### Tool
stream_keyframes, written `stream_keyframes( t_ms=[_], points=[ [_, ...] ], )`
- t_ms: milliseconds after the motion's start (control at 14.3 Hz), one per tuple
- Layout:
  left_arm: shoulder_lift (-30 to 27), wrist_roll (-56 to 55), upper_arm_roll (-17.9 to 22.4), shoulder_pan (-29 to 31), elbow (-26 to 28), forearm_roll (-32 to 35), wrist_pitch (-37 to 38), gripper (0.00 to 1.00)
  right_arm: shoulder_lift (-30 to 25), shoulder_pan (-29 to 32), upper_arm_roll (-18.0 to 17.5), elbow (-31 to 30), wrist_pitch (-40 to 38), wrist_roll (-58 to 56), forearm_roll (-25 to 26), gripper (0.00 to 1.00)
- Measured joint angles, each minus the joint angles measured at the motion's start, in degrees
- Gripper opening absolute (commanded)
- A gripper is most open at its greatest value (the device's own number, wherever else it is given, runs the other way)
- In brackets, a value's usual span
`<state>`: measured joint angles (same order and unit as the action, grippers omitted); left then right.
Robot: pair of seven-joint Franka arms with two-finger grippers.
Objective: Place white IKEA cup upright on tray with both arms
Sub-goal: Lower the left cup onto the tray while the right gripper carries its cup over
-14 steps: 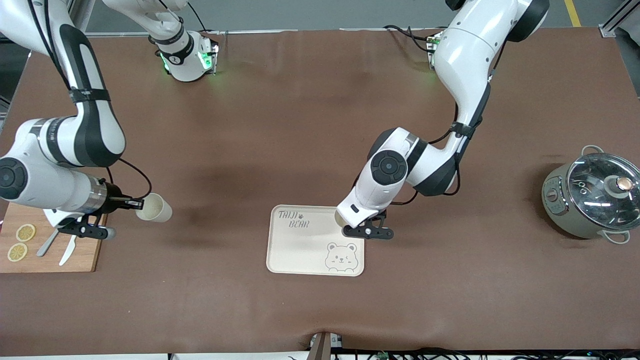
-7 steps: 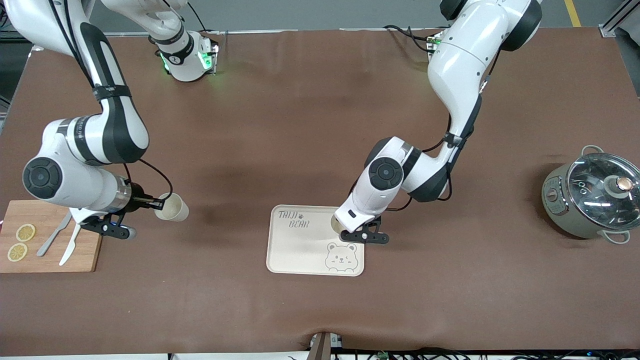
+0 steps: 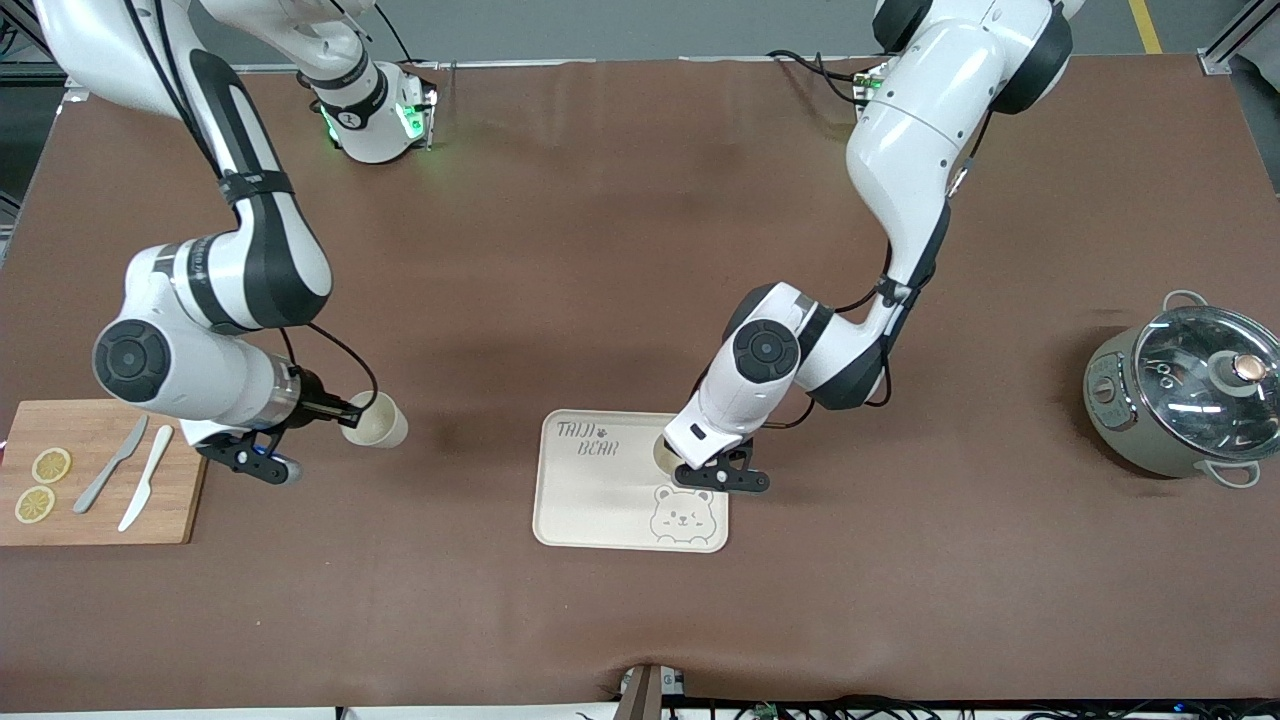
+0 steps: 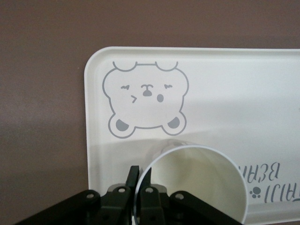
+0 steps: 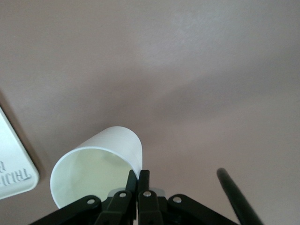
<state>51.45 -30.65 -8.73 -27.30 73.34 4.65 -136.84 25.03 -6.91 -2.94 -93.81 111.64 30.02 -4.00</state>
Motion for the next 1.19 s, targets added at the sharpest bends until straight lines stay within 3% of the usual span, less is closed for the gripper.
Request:
stream_keyframes(
  t_ms=[560,1191],
  points=[
    [0.99,-0.02,0.09,-0.03,-0.20,0.00,-1.03,0.00,2.72,-1.62,-0.02,1.32,0.09,3.39,-5.18,0.00],
    [1.40,-0.02,0.77,-0.17,-0.19,0.09,-0.99,0.00,2.82,-3.68,0.38,1.33,0.09,4.50,-5.38,0.00]
  ],
)
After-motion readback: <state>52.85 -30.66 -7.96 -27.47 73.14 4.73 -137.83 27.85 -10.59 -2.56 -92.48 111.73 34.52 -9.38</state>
